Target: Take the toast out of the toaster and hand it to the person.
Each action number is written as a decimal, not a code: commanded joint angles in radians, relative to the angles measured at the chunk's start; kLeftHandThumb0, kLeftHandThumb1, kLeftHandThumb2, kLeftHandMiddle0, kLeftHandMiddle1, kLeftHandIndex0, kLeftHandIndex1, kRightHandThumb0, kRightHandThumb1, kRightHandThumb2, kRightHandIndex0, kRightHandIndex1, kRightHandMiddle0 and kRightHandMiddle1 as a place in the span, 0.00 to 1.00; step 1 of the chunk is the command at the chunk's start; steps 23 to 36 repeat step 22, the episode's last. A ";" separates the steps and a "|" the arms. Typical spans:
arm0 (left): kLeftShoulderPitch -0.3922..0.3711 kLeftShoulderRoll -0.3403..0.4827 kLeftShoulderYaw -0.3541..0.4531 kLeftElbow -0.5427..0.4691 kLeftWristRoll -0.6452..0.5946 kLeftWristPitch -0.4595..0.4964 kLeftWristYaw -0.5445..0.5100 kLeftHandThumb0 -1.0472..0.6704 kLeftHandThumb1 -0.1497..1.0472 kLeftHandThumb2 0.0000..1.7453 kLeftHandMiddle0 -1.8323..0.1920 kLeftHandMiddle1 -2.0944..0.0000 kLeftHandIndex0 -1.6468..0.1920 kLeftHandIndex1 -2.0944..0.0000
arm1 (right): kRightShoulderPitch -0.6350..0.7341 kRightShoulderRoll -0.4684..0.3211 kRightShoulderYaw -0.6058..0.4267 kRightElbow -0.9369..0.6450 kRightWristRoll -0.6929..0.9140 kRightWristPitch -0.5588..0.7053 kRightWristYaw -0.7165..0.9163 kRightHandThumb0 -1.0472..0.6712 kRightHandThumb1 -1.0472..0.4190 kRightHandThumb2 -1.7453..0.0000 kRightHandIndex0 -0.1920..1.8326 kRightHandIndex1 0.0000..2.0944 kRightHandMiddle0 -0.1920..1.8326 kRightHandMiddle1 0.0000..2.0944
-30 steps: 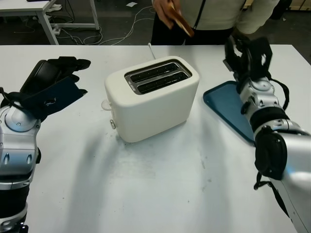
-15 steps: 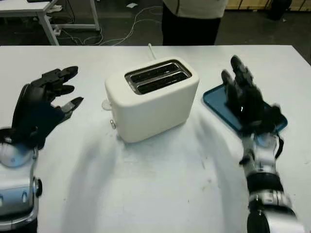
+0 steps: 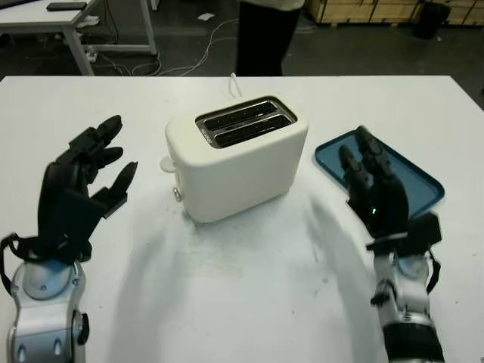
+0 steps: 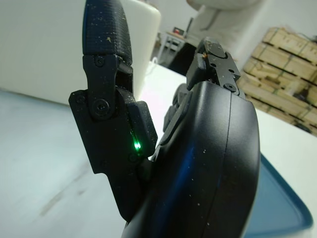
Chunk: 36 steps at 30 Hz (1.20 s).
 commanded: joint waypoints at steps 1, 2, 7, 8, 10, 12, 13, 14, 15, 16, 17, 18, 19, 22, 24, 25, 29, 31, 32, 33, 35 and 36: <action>0.017 -0.008 -0.009 0.016 -0.002 -0.037 0.011 0.45 0.89 0.31 0.87 0.57 0.67 1.00 | 0.041 0.011 0.004 -0.063 0.038 0.057 -0.009 0.15 0.10 0.93 0.14 0.03 0.16 0.02; 0.022 -0.009 -0.012 0.021 -0.003 -0.046 0.012 0.46 0.89 0.31 0.87 0.57 0.67 1.00 | 0.054 0.013 0.005 -0.082 0.049 0.078 -0.013 0.20 0.11 0.96 0.14 0.03 0.17 0.02; 0.042 0.003 -0.038 0.047 0.012 -0.067 0.003 0.46 0.89 0.29 0.88 0.54 0.67 1.00 | 0.110 0.015 0.027 -0.170 -0.045 0.144 -0.125 0.39 0.16 1.00 0.19 0.06 0.21 0.03; 0.045 0.003 -0.044 0.047 0.005 -0.059 -0.003 0.46 0.89 0.29 0.88 0.54 0.67 1.00 | 0.116 0.013 0.034 -0.184 -0.073 0.146 -0.148 0.41 0.16 1.00 0.20 0.06 0.22 0.04; 0.054 -0.001 -0.057 0.046 0.001 -0.049 -0.006 0.46 0.89 0.28 0.88 0.54 0.67 1.00 | 0.125 0.011 0.045 -0.203 -0.118 0.144 -0.185 0.44 0.17 1.00 0.23 0.07 0.25 0.04; 0.066 -0.010 -0.073 0.045 0.008 -0.050 0.004 0.47 0.89 0.28 0.88 0.53 0.67 1.00 | 0.129 0.014 0.055 -0.207 -0.172 0.116 -0.226 0.44 0.18 1.00 0.26 0.08 0.28 0.05; 0.069 -0.014 -0.078 0.043 0.010 -0.045 0.008 0.48 0.89 0.27 0.89 0.53 0.67 1.00 | 0.128 0.014 0.060 -0.205 -0.200 0.101 -0.244 0.44 0.18 1.00 0.26 0.08 0.28 0.05; 0.070 -0.015 -0.082 0.040 0.012 -0.039 0.011 0.48 0.89 0.27 0.89 0.53 0.67 1.00 | 0.127 0.014 0.064 -0.201 -0.219 0.087 -0.257 0.44 0.19 1.00 0.27 0.09 0.29 0.05; 0.070 -0.017 -0.083 0.039 0.011 -0.038 0.014 0.49 0.89 0.27 0.89 0.53 0.67 1.00 | 0.126 0.014 0.067 -0.200 -0.232 0.080 -0.267 0.44 0.19 1.00 0.27 0.09 0.29 0.05; 0.071 -0.017 -0.084 0.039 0.013 -0.039 0.015 0.49 0.89 0.27 0.89 0.53 0.67 1.00 | 0.125 0.013 0.070 -0.199 -0.249 0.073 -0.279 0.44 0.19 1.00 0.28 0.09 0.30 0.05; 0.072 -0.017 -0.084 0.040 0.013 -0.043 0.016 0.50 0.89 0.26 0.90 0.53 0.67 1.00 | 0.124 0.013 0.071 -0.198 -0.256 0.070 -0.286 0.43 0.19 1.00 0.28 0.09 0.30 0.05; 0.072 -0.017 -0.085 0.041 0.014 -0.047 0.017 0.50 0.89 0.26 0.90 0.53 0.68 1.00 | 0.124 0.013 0.072 -0.198 -0.258 0.068 -0.290 0.43 0.19 1.00 0.28 0.09 0.30 0.05; 0.072 -0.017 -0.085 0.041 0.015 -0.047 0.018 0.49 0.89 0.26 0.90 0.53 0.68 1.00 | 0.124 0.012 0.074 -0.199 -0.261 0.069 -0.294 0.43 0.19 1.00 0.28 0.08 0.30 0.04; 0.070 -0.016 -0.083 0.041 0.013 -0.048 0.023 0.49 0.89 0.26 0.90 0.53 0.68 1.00 | 0.126 0.011 0.075 -0.205 -0.266 0.076 -0.301 0.41 0.19 1.00 0.28 0.08 0.30 0.04; 0.070 -0.016 -0.083 0.041 0.013 -0.048 0.023 0.49 0.89 0.26 0.90 0.53 0.68 1.00 | 0.126 0.011 0.075 -0.205 -0.266 0.076 -0.301 0.41 0.19 1.00 0.28 0.08 0.30 0.04; 0.070 -0.016 -0.083 0.041 0.013 -0.048 0.023 0.49 0.89 0.26 0.90 0.53 0.68 1.00 | 0.126 0.011 0.075 -0.205 -0.266 0.076 -0.301 0.41 0.19 1.00 0.28 0.08 0.30 0.04; 0.070 -0.016 -0.083 0.041 0.013 -0.048 0.023 0.49 0.89 0.26 0.90 0.53 0.68 1.00 | 0.126 0.011 0.075 -0.205 -0.266 0.076 -0.301 0.41 0.19 1.00 0.28 0.08 0.30 0.04; 0.070 -0.016 -0.083 0.041 0.013 -0.048 0.023 0.49 0.89 0.26 0.90 0.53 0.68 1.00 | 0.126 0.011 0.075 -0.205 -0.266 0.076 -0.301 0.41 0.19 1.00 0.28 0.08 0.30 0.04; 0.070 -0.016 -0.083 0.041 0.013 -0.048 0.023 0.49 0.89 0.26 0.90 0.53 0.68 1.00 | 0.126 0.011 0.075 -0.205 -0.266 0.076 -0.301 0.41 0.19 1.00 0.28 0.08 0.30 0.04; 0.070 -0.016 -0.083 0.041 0.013 -0.048 0.023 0.49 0.89 0.26 0.90 0.53 0.68 1.00 | 0.126 0.011 0.075 -0.205 -0.266 0.076 -0.301 0.41 0.19 1.00 0.28 0.08 0.30 0.04; 0.070 -0.016 -0.083 0.041 0.013 -0.048 0.023 0.49 0.89 0.26 0.90 0.53 0.68 1.00 | 0.126 0.011 0.075 -0.205 -0.266 0.076 -0.301 0.41 0.19 1.00 0.28 0.08 0.30 0.04; 0.070 -0.016 -0.083 0.041 0.013 -0.048 0.023 0.49 0.89 0.26 0.90 0.53 0.68 1.00 | 0.126 0.011 0.075 -0.205 -0.266 0.076 -0.301 0.41 0.19 1.00 0.28 0.08 0.30 0.04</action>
